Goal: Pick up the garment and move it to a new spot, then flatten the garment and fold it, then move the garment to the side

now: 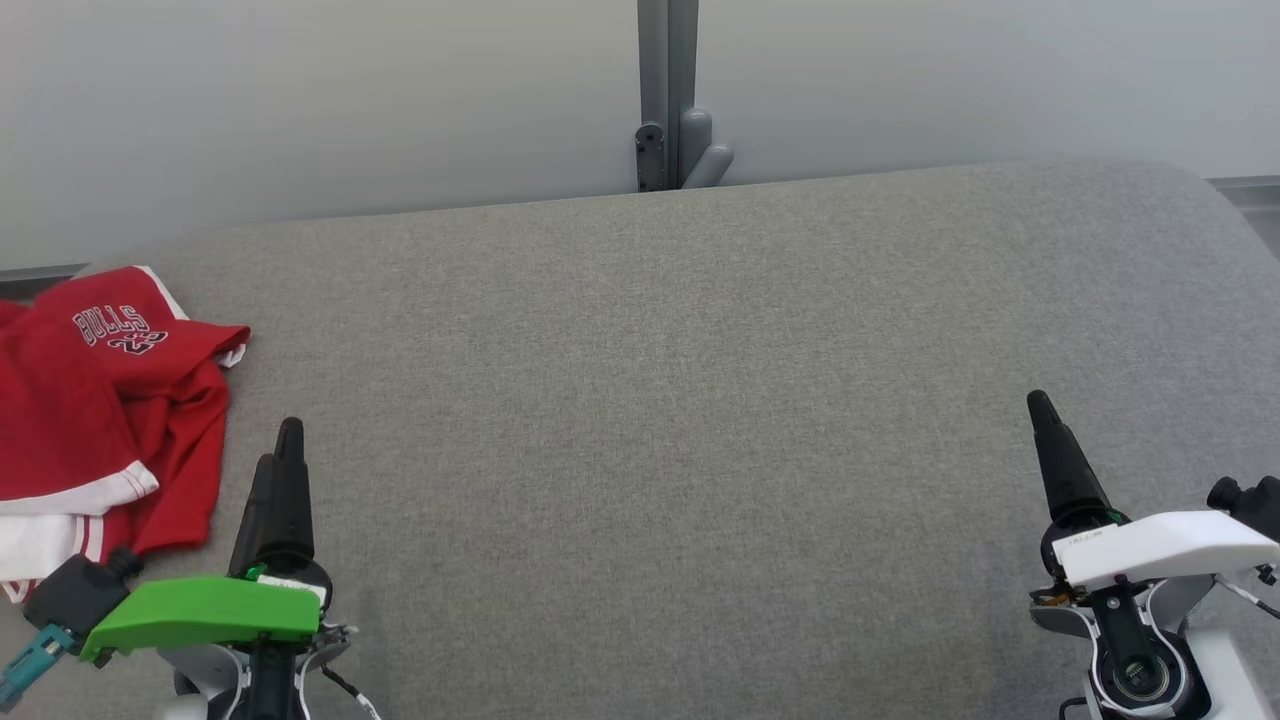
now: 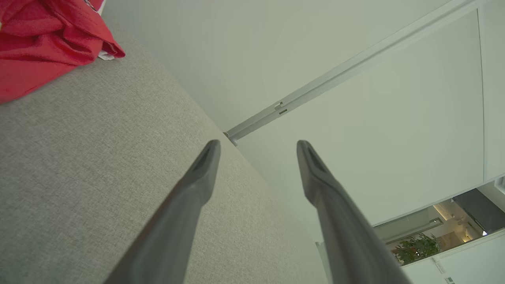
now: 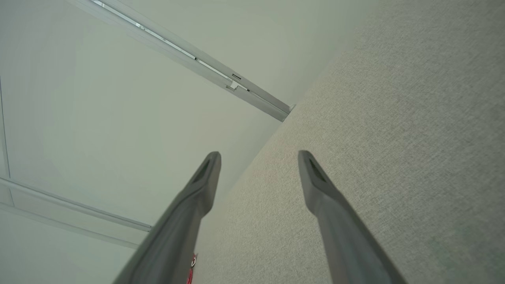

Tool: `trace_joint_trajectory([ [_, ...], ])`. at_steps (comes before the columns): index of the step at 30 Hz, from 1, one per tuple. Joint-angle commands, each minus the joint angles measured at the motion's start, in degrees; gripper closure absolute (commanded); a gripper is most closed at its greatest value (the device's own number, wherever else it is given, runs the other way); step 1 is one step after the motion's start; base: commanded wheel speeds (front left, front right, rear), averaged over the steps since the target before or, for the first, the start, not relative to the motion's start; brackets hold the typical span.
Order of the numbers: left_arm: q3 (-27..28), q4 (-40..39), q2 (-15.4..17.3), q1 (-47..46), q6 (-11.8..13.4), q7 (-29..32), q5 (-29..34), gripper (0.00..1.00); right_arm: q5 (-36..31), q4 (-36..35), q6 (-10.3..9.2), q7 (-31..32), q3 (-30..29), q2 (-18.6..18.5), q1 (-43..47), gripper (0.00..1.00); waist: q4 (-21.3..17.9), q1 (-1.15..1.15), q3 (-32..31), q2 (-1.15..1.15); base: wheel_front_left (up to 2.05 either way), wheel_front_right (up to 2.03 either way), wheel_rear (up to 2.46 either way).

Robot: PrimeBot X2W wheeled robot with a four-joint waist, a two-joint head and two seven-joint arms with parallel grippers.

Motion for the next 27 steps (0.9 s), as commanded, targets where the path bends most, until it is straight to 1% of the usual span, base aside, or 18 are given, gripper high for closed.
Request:
trace_joint_trajectory([
  [1, -0.7, -1.04, 1.1, -1.98, 0.52, -0.61, 3.28, 0.0, -2.7, -1.53, 0.02, -0.69, 0.28, -0.77, -1.45, 0.0, 0.02, 0.0, -0.04, 0.0, 0.0, 0.0, 0.0],
  [5, -2.46, -1.34, 2.07, -2.5, 1.5, -1.39, 8.82, 0.0, -7.33, -2.41, 0.02, -1.59, 0.89, -1.28, -1.29, 0.0, 0.06, 0.0, -0.13, 0.0, 0.0, 0.0, 0.0],
  [12, -4.21, -2.34, 3.21, -2.99, 2.71, -2.14, 15.52, 0.0, -13.96, -3.81, 0.03, -3.12, 1.86, -1.75, -1.33, 0.0, 0.11, 0.0, -0.14, 0.0, 0.0, 0.0, 0.0],
  [22, -6.01, -3.15, 4.36, -3.14, 4.07, -3.04, 22.83, 0.0, -22.02, -4.77, 0.03, -5.11, 3.29, -2.39, -0.96, 0.0, 0.13, 0.0, -0.26, 0.0, 0.0, 0.0, 0.0],
  [27, -6.64, -2.93, 4.62, -2.8, 4.36, -3.19, 24.81, 0.0, -25.04, -4.04, 0.03, -5.85, 3.84, -2.65, -0.7, 0.0, 0.11, 0.0, -0.35, 0.0, 0.0, 0.0, 0.0],
])
